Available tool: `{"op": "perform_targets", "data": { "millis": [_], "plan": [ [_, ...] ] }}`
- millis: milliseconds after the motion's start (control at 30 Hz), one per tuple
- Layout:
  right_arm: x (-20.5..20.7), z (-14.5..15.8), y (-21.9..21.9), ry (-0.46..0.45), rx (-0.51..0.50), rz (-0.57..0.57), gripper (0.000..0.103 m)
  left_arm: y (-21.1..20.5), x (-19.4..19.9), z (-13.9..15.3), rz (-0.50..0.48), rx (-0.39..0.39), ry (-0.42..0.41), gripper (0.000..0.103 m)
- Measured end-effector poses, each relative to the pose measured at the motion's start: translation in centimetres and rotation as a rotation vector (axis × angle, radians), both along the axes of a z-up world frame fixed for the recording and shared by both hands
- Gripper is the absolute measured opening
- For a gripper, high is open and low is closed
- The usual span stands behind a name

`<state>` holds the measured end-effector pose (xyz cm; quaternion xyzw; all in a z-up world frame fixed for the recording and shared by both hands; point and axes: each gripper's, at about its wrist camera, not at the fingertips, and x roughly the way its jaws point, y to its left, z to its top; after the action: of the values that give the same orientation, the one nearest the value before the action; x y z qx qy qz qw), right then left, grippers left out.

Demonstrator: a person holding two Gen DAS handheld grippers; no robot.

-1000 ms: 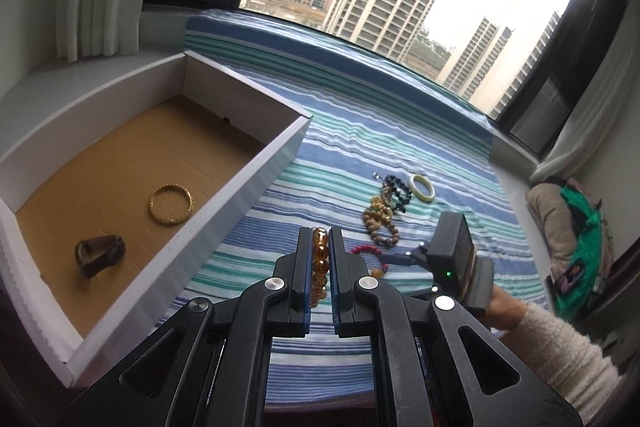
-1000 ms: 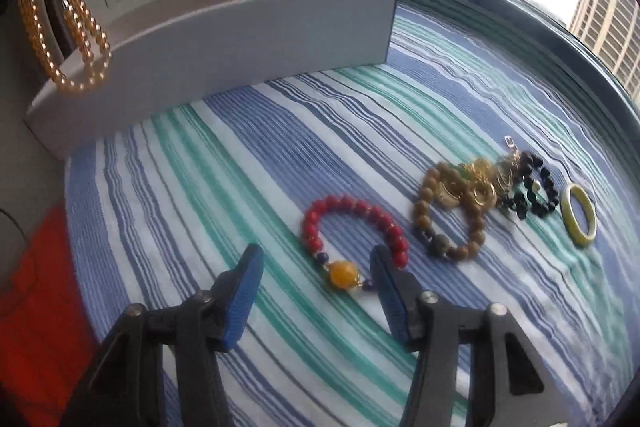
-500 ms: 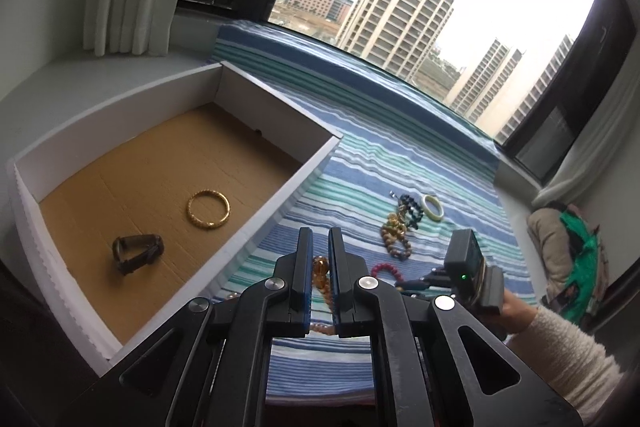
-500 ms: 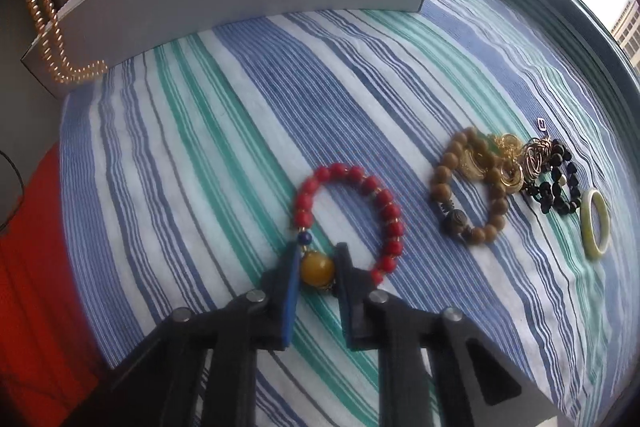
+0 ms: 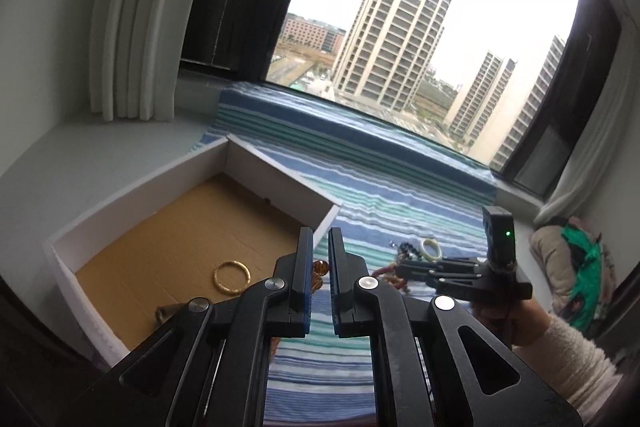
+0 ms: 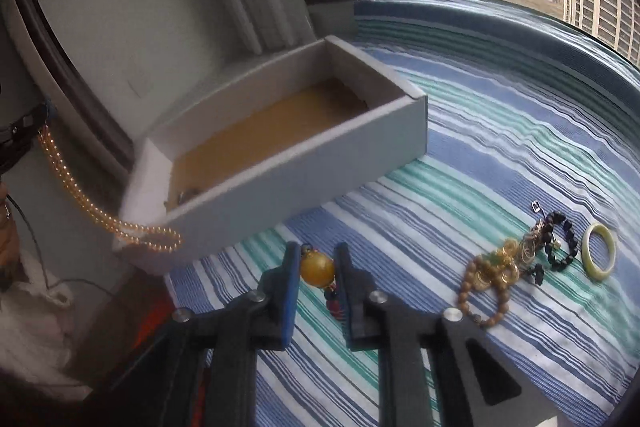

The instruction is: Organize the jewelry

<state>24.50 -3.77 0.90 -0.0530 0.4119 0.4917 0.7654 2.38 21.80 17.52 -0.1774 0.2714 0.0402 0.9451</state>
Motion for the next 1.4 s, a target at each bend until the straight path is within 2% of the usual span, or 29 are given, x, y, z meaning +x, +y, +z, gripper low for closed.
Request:
{"op": "perform_targets", "data": {
  "millis": [133,267,367,500,700,733,767,800,833,867,967,1167,1267,1400],
  "plan": [
    [1.2,4.0,4.7,-0.045,0.07,0.003,0.017,2.5,0.8,1.9,0.066,0.025,-0.034,0.005],
    [3.1,4.6,10.5,-0.065,0.056,0.005,0.017,5.7,3.1,0.6,0.117,0.015,0.006,0.005],
    [4.3,3.0,14.9,-0.073,0.016,0.003,0.017,7.9,4.9,-1.6,0.169,0.034,0.048,0.005],
    [5.3,-0.8,19.5,-0.085,-0.053,-0.009,0.017,10.8,7.1,-6.3,0.239,0.045,0.139,0.005],
    [5.4,-6.3,22.3,-0.071,-0.129,-0.061,0.019,13.1,7.7,-14.4,0.334,0.121,0.336,0.006],
    [5.3,-6.8,22.3,-0.067,-0.134,-0.068,0.022,13.1,7.4,-15.1,0.335,0.127,0.359,0.012],
    [5.2,-7.1,22.3,-0.059,-0.136,-0.071,0.042,12.9,7.0,-15.8,0.325,0.125,0.378,0.033],
    [5.3,-7.4,22.1,-0.056,-0.132,-0.079,0.054,12.7,6.7,-16.4,0.315,0.125,0.393,0.048],
    [5.2,-7.3,21.7,-0.063,-0.125,-0.092,0.063,12.3,6.3,-16.8,0.315,0.137,0.4,0.07],
    [5.0,-7.2,21.2,-0.066,-0.115,-0.102,0.063,11.7,5.8,-17.0,0.32,0.165,0.399,0.078],
    [3.9,-6.6,18.6,-0.058,-0.071,-0.123,0.063,9.9,5.1,-17.7,0.322,0.243,0.416,0.082],
    [0.0,-6.6,11.4,-0.085,-0.014,-0.137,0.063,6.1,5.8,-19.9,0.262,0.291,0.447,0.082],
    [-2.7,-7.2,7.0,-0.127,-0.012,-0.14,0.063,4.4,6.4,-20.2,0.263,0.391,0.461,0.082],
    [-6.2,-8.5,1.0,-0.181,-0.038,-0.176,0.063,2.9,6.8,-20.6,0.268,0.48,0.48,0.082]
  ]
}}
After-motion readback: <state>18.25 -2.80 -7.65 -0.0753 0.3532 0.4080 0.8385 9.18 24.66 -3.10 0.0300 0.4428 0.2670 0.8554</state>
